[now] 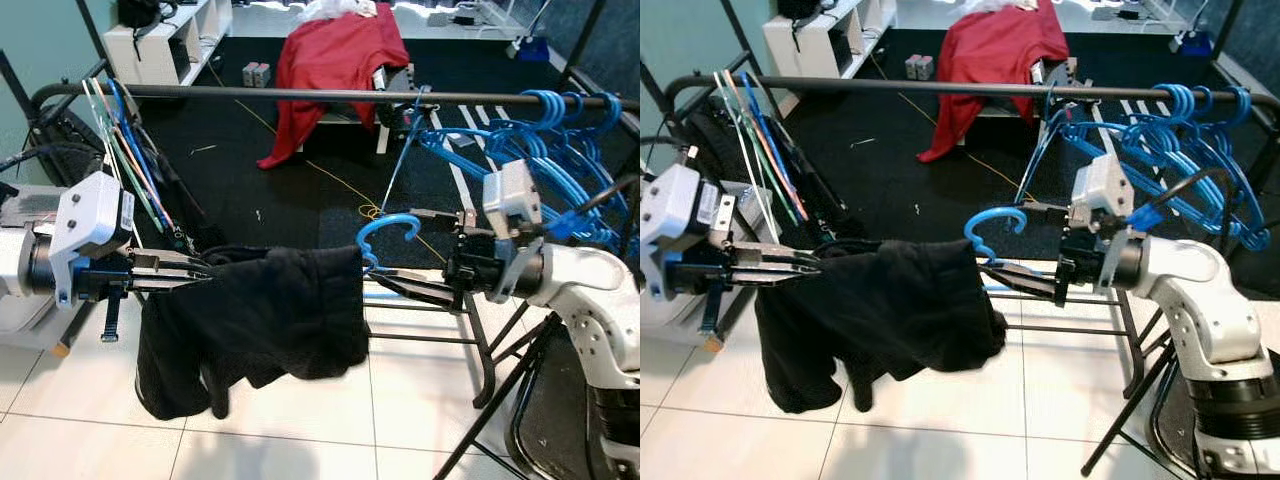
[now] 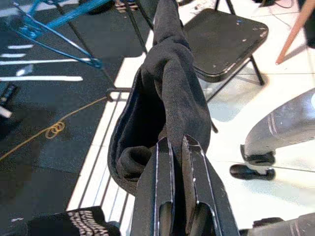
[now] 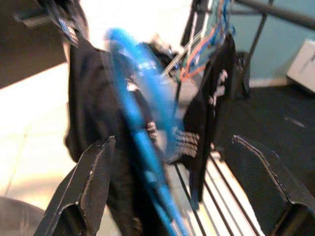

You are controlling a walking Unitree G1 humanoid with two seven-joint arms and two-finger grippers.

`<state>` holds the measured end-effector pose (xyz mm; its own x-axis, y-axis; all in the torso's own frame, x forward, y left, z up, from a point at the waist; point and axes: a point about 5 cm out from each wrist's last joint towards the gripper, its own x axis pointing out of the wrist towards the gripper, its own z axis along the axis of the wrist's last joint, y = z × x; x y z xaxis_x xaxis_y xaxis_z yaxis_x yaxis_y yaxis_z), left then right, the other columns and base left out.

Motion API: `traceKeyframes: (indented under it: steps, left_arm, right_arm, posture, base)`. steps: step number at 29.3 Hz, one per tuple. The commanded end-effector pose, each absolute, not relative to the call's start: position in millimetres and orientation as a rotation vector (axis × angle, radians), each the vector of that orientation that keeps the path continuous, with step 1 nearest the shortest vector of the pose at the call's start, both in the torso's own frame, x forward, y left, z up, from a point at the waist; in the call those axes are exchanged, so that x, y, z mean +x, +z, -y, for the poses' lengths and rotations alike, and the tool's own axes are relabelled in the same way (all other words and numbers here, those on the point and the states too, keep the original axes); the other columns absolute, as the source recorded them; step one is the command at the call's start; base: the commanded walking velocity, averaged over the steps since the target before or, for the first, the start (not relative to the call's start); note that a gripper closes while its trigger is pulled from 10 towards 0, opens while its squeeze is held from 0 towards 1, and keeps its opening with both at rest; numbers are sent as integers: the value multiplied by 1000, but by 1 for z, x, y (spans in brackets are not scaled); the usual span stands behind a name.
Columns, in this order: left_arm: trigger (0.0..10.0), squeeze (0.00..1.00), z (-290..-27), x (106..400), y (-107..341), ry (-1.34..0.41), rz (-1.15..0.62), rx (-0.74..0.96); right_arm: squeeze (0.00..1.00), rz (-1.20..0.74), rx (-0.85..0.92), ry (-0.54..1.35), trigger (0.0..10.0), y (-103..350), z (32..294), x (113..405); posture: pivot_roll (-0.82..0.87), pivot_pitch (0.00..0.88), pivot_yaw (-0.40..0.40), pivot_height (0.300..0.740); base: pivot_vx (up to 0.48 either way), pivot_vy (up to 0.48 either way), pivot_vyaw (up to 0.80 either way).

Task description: Hang hanger

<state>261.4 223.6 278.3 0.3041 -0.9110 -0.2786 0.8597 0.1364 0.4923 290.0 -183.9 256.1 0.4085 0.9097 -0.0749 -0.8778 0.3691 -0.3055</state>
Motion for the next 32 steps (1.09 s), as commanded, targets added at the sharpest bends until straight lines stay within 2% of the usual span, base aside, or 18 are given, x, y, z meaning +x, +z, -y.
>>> traceKeyframes:
  steps: [1, 11, 21, 22, 23, 24, 27, 28, 32]
  left_arm:
    - [10000, 0, -221, 257, 287, -1317, 118, 683]
    - [10000, 0, -209, 255, 284, -1393, 139, 674]
    - [10000, 0, -204, 254, 286, -1424, 152, 670]
    - [10000, 0, -204, 254, 286, -1428, 156, 668]
    - [10000, 0, -204, 254, 286, -1428, 156, 668]
    - [10000, 0, -203, 254, 286, -1432, 158, 666]
    - [10000, 0, -203, 254, 286, -1432, 158, 666]
    - [10000, 0, -202, 254, 286, -1436, 161, 663]
    - [10000, 0, -199, 252, 288, -1450, 174, 651]
  right_arm:
    - [0, 104, -360, 1146, 10000, 255, 183, 290]
    - [0, -98, -465, 1236, 10000, 231, 188, 275]
    - [0, -155, -511, 1252, 10000, 225, 191, 273]
    - [0, -161, -522, 1236, 6392, 223, 190, 276]
    - [0, -161, -522, 1236, 6392, 223, 190, 276]
    - [0, -164, -530, 1227, 3647, 222, 189, 277]
    - [0, -164, -530, 1227, 3647, 222, 189, 277]
    - [0, -159, -533, 1215, 0, 221, 187, 280]
    - [0, -137, -532, 1209, 0, 220, 180, 283]
  posture:
    - [-80, 115, 21, 740]
    - [-87, 93, 18, 740]
    - [-91, 96, 23, 740]
    - [-91, 96, 23, 740]
    - [-91, 96, 23, 740]
    - [-91, 96, 23, 740]
    - [-91, 96, 23, 740]
    - [-88, 97, 21, 740]
    - [-88, 97, 21, 740]
  base:
    - [0, 0, 0]
    - [0, 0, 0]
    - [0, 0, 0]
    - [0, 0, 0]
    - [0, 0, 0]
    - [0, 0, 0]
    - [0, 0, 0]
    - [0, 0, 0]
    - [0, 0, 0]
